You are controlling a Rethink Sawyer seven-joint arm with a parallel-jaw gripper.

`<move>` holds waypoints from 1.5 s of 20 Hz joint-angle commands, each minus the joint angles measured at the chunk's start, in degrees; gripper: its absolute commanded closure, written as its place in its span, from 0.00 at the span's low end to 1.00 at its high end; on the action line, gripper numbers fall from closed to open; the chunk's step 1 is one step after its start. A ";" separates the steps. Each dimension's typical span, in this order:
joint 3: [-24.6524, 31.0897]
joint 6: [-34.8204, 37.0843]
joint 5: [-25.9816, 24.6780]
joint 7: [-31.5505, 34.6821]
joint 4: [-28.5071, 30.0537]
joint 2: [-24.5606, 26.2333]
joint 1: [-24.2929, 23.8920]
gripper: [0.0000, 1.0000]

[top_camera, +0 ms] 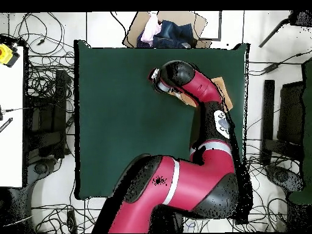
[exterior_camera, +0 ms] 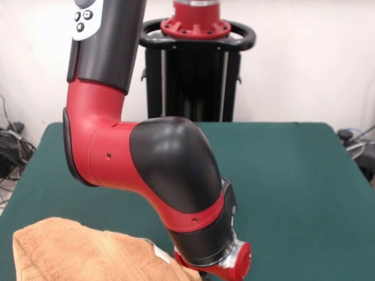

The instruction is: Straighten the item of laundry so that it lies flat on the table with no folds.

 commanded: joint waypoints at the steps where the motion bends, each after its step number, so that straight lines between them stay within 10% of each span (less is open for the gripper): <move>1: 4.18 -5.26 -0.13 7.29 5.42 1.85 1.03 0.00; 30: 4.11 -2.51 2.66 11.08 15.21 -7.62 1.97 0.00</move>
